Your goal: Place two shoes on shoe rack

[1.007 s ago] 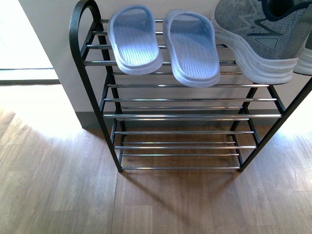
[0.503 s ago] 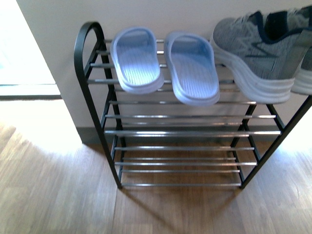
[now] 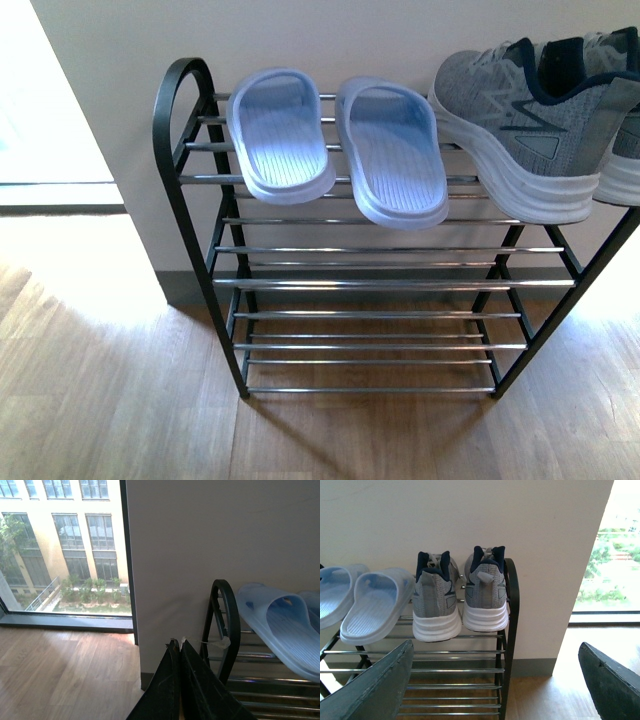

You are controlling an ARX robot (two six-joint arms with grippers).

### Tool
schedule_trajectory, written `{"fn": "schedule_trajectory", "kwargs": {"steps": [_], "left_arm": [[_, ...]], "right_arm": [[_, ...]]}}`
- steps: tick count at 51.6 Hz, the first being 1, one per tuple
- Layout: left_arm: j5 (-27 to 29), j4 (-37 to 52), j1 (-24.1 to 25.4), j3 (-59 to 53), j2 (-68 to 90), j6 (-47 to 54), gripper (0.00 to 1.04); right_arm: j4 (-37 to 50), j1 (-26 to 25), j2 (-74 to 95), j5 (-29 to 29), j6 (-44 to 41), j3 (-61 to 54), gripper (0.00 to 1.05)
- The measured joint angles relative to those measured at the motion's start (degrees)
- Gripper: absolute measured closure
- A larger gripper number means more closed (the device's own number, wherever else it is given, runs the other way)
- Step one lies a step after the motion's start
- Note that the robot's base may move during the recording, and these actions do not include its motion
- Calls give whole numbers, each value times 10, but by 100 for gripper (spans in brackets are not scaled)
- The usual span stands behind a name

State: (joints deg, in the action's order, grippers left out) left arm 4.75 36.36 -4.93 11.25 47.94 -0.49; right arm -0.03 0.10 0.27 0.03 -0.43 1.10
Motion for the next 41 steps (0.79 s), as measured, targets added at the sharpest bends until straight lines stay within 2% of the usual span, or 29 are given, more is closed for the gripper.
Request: {"fn": "schedule_trajectory", "kwargs": {"steps": [3, 7, 34, 41], "left_arm": [[-39, -6, 28, -14, -22, 1, 103], [-44, -16, 46, -33, -50, 1, 103], [-47, -106, 47, -86, -194, 1, 103], [-47, -104, 47, -105, -217, 1, 103]], "right_arm": [[0, 0, 0, 0, 0, 0, 9], [0, 0, 0, 1, 0, 0, 9], [0, 0, 0, 1, 0, 0, 9], [0, 0, 0, 1, 0, 0, 9]]}}
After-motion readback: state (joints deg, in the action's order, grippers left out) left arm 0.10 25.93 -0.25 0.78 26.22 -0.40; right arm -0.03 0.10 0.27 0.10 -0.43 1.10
